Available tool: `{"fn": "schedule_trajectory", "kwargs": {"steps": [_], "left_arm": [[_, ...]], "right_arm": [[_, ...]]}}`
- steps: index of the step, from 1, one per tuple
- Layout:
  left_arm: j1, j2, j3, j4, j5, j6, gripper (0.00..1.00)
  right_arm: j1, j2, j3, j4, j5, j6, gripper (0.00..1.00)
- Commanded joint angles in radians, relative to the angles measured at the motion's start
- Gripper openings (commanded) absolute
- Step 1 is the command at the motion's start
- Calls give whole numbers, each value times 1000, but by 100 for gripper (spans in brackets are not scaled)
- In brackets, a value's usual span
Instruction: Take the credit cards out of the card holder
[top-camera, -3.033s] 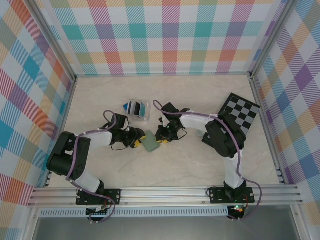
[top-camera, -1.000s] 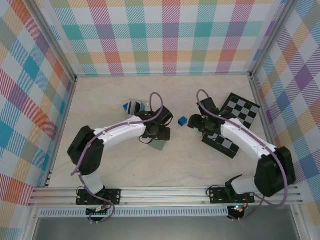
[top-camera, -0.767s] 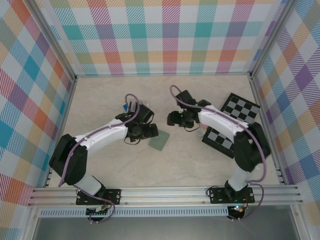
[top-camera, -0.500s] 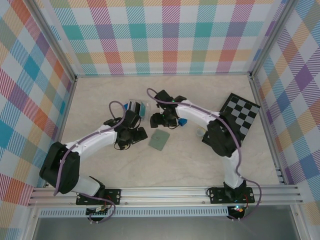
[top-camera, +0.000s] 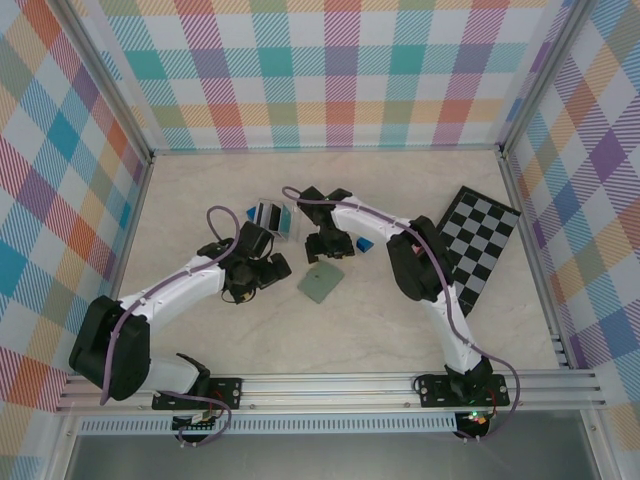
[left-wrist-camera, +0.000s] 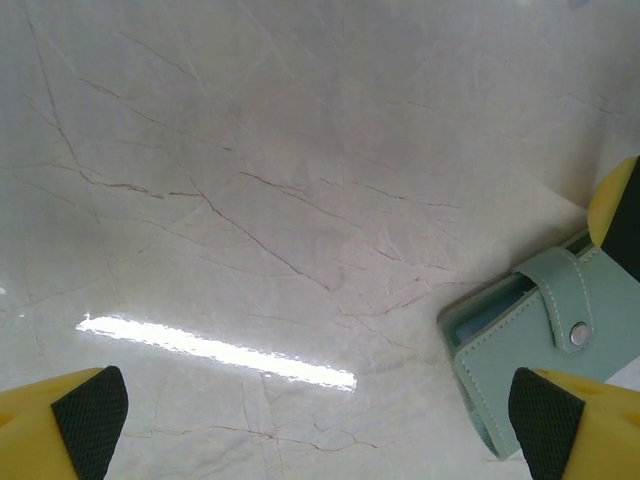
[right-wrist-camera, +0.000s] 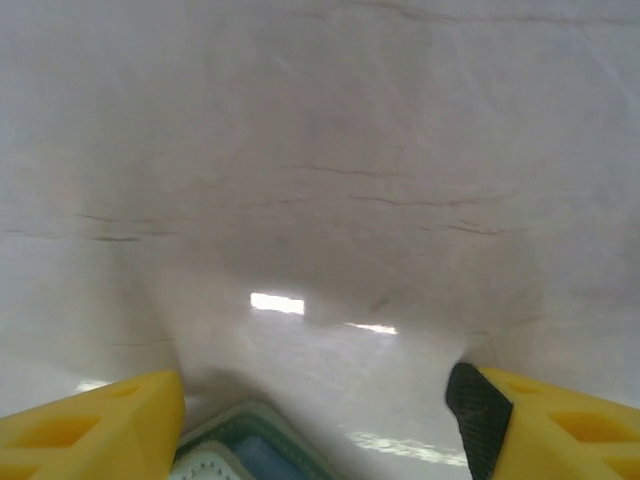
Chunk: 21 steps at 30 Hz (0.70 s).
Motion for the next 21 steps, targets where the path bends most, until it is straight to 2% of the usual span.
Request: {"fn": "schedule_trajectory", "kwargs": {"steps": [1,10,16,19,21], "left_arm": [[11,19,-17,27,39,-2,100],[11,15,-69,75,121,-51,97],[5,-15,-130,170,225,-127,89],[-10,-13,-145,183,245,-135,88],[-22,-11,-152,183,250,-138,86]], "right_arm": [[-4,-66,-53,-92,66,34,71],[-3,-199,-255,-85,-9,69,64],[2,-300,-381,-30,-184,53,60],[10,-337,-426,22,-362,-14,58],[10,-363,-444,40,-394,-33,57]]}}
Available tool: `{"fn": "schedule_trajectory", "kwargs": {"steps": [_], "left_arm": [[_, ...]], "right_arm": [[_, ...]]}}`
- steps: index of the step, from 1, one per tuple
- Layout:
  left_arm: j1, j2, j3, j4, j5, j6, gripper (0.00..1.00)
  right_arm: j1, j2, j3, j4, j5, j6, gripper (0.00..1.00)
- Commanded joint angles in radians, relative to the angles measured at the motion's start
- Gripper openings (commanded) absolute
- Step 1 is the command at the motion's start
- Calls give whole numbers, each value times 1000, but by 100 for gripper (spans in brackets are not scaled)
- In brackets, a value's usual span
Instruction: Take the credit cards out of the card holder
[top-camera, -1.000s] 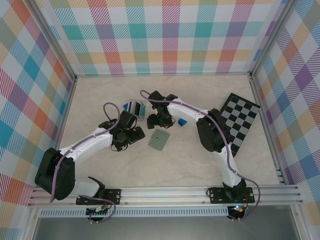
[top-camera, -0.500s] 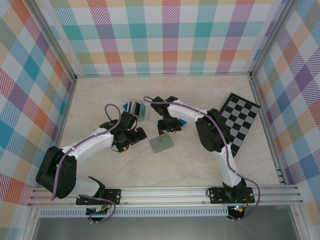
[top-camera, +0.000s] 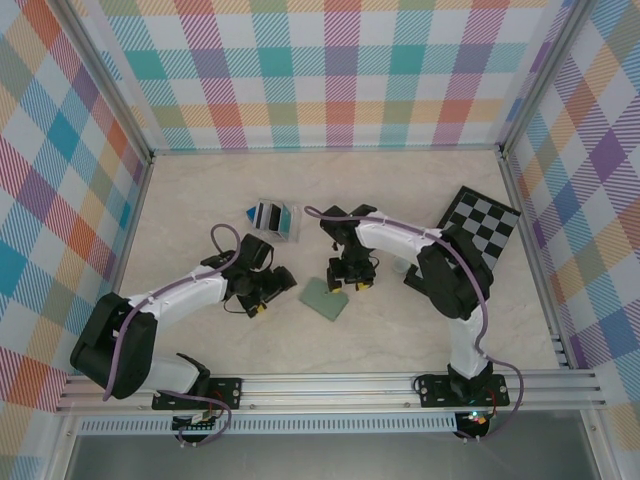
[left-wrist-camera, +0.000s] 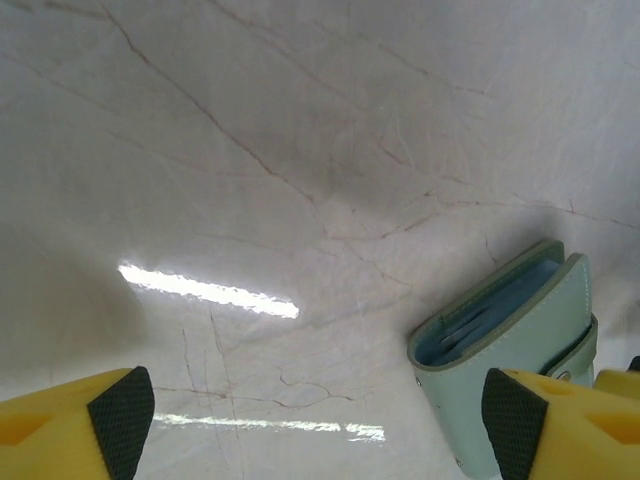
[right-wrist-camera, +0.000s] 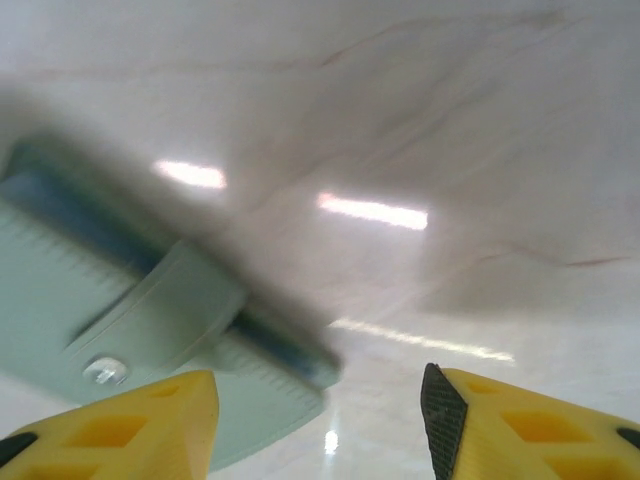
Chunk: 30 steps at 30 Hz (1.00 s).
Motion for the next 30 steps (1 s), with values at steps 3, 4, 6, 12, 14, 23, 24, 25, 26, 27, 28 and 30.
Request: {"fn": "schedule_trajectory", "kwargs": {"steps": [3,4,6,12,14,23,24,25,26,27,28,30], "left_arm": [[-30,-26,-32,54,67,-43,85],[-38,-31,-40,72,78,-53,85],[-52,-37,-62,118,100,-78,83],[-92,-30,-128,289,139,-171,69],[-98,-20,-142,335,151,-188,64],[-106,57,-149,458,196,-209,48],[-106,67,-142,459,196,-203,45],[-105,77,-131,452,195,-191,42],[-102,88,-115,436,191,-175,40],[-97,98,-104,424,186,-162,38],[-89,106,-97,415,182,-149,36],[-68,121,-90,413,180,-132,34]], "right_arm": [[6,-98,-30,38,-87,-62,57],[4,-115,-38,52,-84,-68,57],[1,-127,-59,93,-110,-76,58],[1,-59,-54,109,-98,-75,57],[1,-41,-53,104,-87,-62,56],[3,-30,-99,145,-222,22,41],[3,-33,-109,164,-243,34,41],[4,-36,-118,184,-267,50,39],[5,-38,-125,202,-286,64,39],[5,-37,-130,216,-300,74,38],[6,-37,-134,230,-313,85,38],[6,-35,-138,256,-328,99,38]]}}
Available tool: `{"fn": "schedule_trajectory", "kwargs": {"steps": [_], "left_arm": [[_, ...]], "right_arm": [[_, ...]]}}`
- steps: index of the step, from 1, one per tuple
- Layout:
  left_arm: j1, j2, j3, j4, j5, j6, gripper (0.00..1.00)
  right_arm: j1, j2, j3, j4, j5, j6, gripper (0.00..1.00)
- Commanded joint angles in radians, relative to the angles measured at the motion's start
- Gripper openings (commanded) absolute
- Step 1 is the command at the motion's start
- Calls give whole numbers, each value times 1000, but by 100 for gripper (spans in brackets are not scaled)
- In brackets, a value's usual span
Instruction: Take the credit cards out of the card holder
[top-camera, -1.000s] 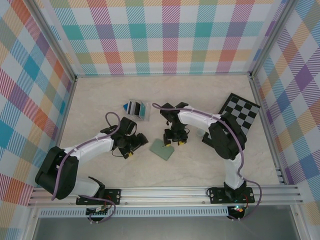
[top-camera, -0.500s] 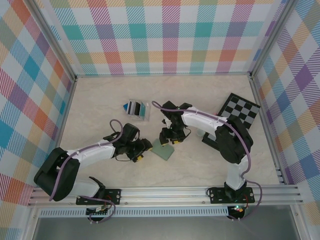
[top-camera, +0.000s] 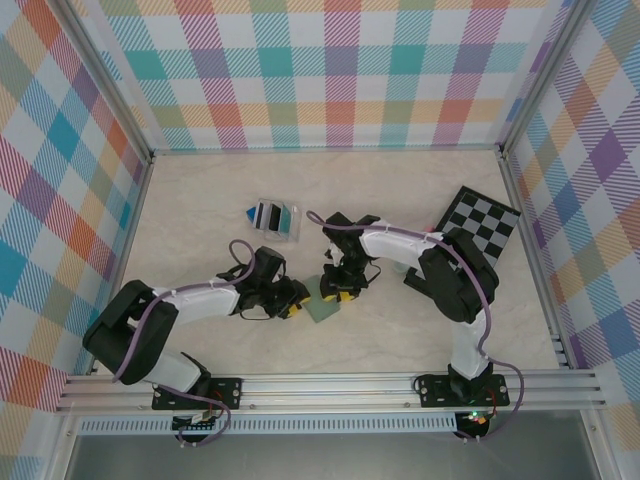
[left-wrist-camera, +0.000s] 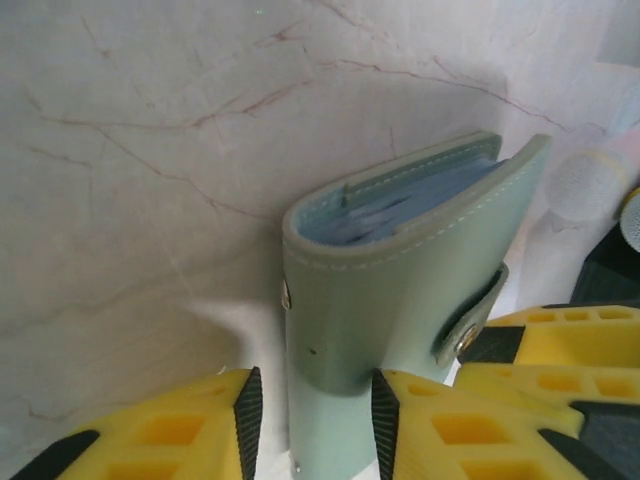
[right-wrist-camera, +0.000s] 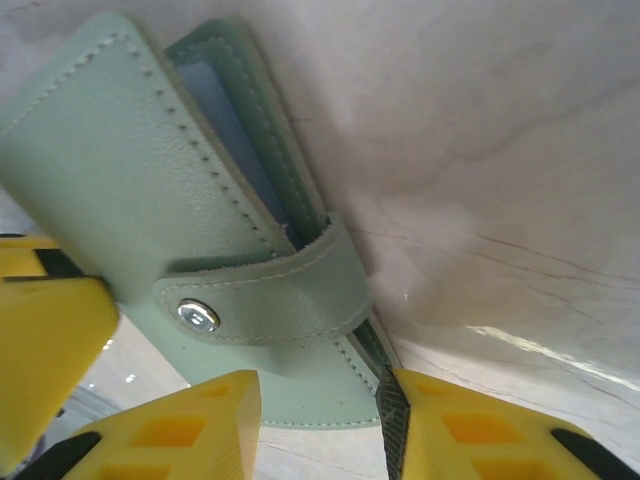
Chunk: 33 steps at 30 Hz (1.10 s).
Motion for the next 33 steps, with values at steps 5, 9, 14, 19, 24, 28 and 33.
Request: {"fn": "schedule_trajectory", "kwargs": {"steps": [5,9,14,19,24,28,33], "left_arm": [[74,54,51,-12,27,96,31],[98,45,62,-51,48,151,32],[135,2,36,-92,78,222,39],[148,1,29,-74,113,255,39],[150,40,29,-26,135,256,37],[151,81,9,37,168,227,36],[153,114,1,77,186,214,36]], "right_arm": [[4,11,0,116,-107,83,36],[4,13,22,119,-113,94,35],[4,-37,37,33,49,60,37],[10,-80,37,29,131,25,41],[42,-58,64,59,130,3,41],[52,-17,85,91,110,20,41],[52,26,98,121,95,34,39]]}}
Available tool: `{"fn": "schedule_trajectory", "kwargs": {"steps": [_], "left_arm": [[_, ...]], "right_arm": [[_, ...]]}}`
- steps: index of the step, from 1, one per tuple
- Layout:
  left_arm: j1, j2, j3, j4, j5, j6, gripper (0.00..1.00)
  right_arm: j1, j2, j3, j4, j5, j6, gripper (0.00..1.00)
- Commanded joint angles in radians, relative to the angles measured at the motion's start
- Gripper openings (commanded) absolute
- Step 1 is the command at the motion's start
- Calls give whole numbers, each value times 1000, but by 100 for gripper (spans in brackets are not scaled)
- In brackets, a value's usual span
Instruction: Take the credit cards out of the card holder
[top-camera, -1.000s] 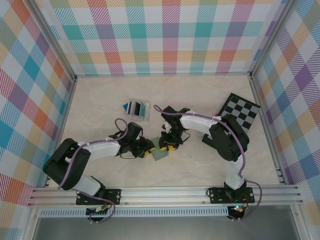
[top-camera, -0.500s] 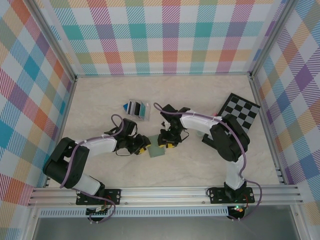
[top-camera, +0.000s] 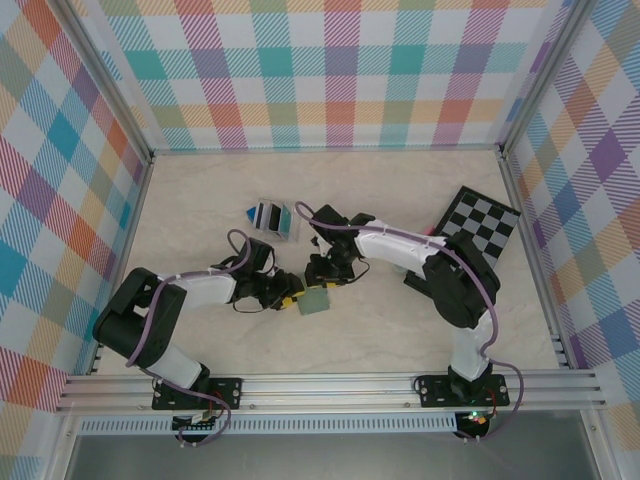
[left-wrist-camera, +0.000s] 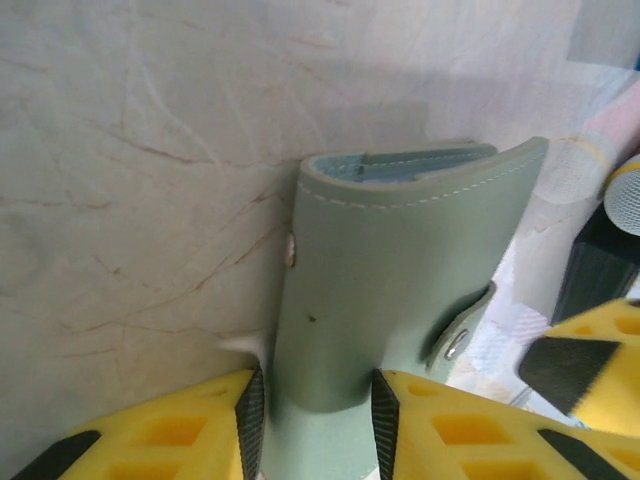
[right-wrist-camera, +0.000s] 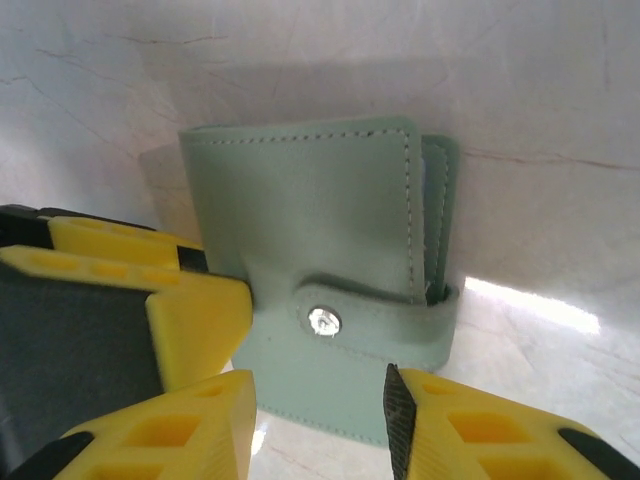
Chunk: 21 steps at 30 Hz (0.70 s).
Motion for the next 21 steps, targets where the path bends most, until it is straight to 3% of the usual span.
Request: {"fn": "schedule_trajectory", "kwargs": {"steps": [1,7,15,21], "left_arm": [[13,37,-19,45,31,-12,36],[17,45,-34,114,39,-15,33],[18,21,-71,294,83,-12,31],[18,-8,-78,297,71,-4,19]], "right_arm": [[1,50,30,18,-17,3,39],[-3,84,19,19,-19,16,36],[-26,84,-53,114,-115,50,37],[-31,73,-52,116,-116,42,41]]}}
